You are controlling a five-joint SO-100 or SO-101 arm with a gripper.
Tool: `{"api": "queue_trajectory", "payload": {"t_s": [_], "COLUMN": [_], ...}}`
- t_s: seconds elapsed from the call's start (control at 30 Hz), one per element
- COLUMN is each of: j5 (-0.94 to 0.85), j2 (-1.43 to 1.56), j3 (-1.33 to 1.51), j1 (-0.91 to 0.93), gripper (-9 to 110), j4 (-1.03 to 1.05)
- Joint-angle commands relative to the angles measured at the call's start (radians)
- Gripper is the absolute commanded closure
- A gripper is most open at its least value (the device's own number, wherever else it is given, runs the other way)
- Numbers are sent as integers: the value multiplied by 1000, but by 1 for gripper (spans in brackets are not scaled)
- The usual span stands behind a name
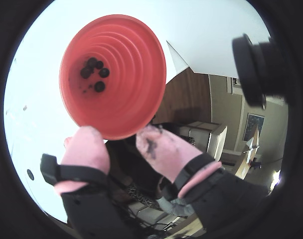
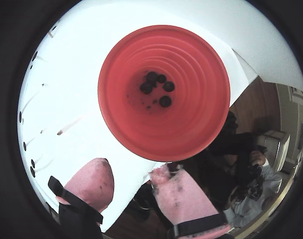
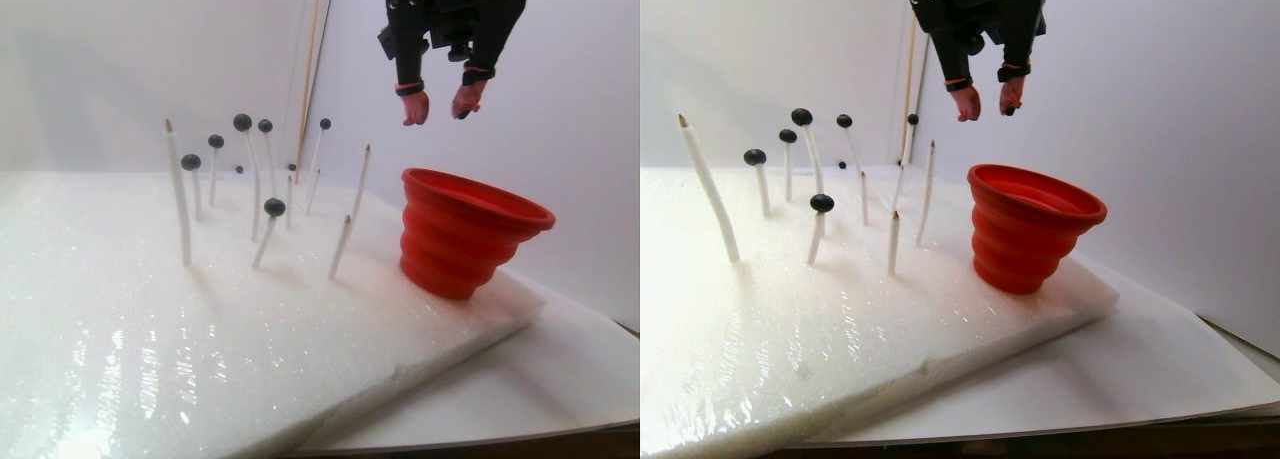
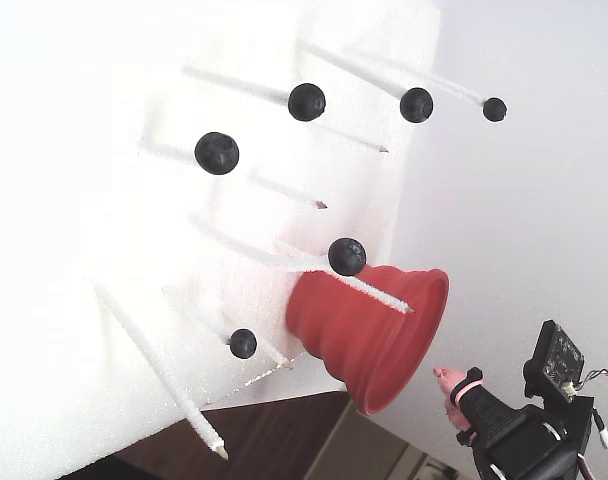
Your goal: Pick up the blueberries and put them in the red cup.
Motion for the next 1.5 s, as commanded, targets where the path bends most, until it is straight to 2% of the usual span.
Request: {"api": "queue_trajectory", "payload": {"t_s": [0.0, 0.37, 0.93, 1.47], "j5": [17, 64, 132, 207], "j2": [97, 144, 342, 327], "j3": [-3, 31, 103, 95], "j1": [-14, -92, -206, -291], "gripper": [87, 87, 88, 88], "j4": [9, 29, 173, 227]}}
